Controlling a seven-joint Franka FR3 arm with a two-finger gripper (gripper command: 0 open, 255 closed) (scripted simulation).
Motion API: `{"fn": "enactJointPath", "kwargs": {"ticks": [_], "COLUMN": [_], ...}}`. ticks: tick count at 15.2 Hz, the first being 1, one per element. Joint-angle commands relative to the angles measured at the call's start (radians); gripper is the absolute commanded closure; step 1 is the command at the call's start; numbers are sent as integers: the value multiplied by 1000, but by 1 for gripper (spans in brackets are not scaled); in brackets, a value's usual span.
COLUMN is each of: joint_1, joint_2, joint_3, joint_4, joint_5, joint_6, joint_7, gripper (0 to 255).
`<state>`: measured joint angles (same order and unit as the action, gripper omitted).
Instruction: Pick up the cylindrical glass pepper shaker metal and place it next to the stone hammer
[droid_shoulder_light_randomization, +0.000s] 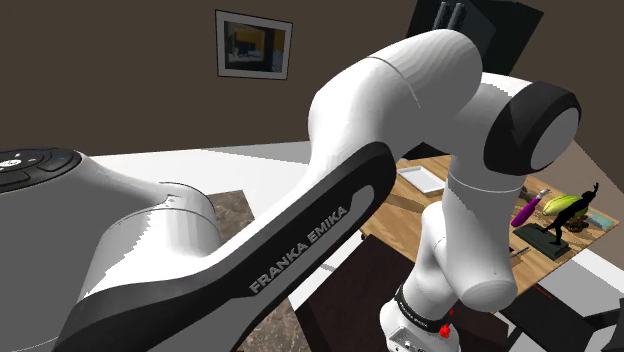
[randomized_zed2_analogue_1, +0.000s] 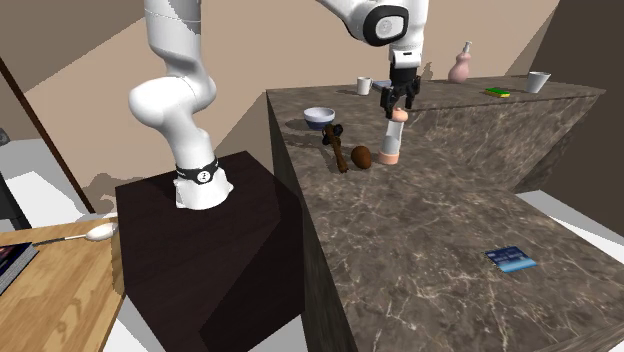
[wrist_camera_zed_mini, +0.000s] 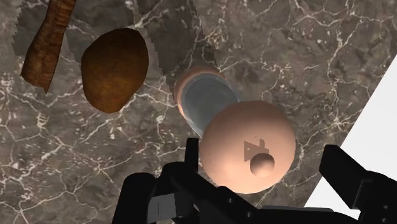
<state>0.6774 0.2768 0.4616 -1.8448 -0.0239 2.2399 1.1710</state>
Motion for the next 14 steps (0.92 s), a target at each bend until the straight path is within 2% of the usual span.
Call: {"fn": "enactJointPath", "kwargs": {"ticks": [1,2,6,14], "joint_1": [0,0,-19,-19], "joint_2": [0,0,-67,-67], "joint_3": [0,0,7,7], "joint_4": [0,0,44,44], "joint_5": [0,0,35,35], "joint_6": [0,0,-106,-106], "joint_7": [0,0,-23,-23], "gripper": [0,0,0,0]}}
